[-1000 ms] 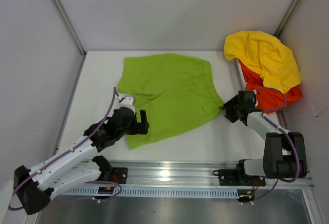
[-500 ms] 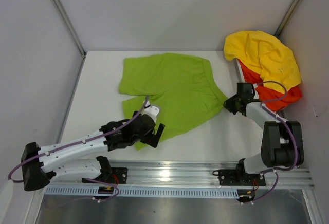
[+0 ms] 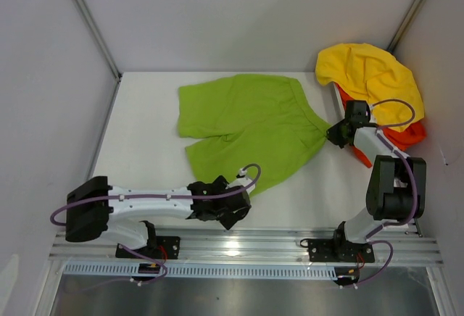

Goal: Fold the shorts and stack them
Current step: Fold the shorts

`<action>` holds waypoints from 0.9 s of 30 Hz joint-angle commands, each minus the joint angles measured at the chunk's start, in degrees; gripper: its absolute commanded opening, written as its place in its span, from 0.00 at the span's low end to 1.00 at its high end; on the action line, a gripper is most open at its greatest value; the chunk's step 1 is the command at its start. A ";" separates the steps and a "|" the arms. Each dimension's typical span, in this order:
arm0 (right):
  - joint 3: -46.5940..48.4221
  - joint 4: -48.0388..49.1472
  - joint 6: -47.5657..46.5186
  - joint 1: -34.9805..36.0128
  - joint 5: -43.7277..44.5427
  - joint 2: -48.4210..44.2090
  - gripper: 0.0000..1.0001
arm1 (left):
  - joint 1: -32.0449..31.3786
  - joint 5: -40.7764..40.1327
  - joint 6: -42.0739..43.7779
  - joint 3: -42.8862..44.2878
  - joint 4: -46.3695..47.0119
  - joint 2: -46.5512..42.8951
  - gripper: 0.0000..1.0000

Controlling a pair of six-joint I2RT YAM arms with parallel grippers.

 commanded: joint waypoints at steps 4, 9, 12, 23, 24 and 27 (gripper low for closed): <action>2.10 -0.33 -2.41 -0.08 -0.43 0.67 0.00 | -3.01 -5.48 1.71 6.56 0.28 6.73 0.87; 2.18 -0.42 -2.76 -0.16 -0.96 0.67 0.00 | -3.10 -6.54 2.68 7.97 -0.42 8.85 0.77; 2.18 -0.42 -2.76 -0.34 -1.23 0.32 0.00 | -3.10 -6.80 2.68 7.88 -0.69 9.82 0.69; 2.18 -0.51 -3.20 -1.04 -1.93 -0.21 0.00 | -0.82 -5.75 0.39 4.54 -0.69 11.58 0.52; 2.18 -0.42 -3.29 -1.04 -2.02 -0.30 0.00 | -0.47 -5.75 0.04 4.45 -1.56 11.84 0.51; 2.10 -0.42 -3.20 -1.31 -2.02 -0.30 0.00 | 1.64 -4.70 -0.93 4.36 -2.10 12.72 0.47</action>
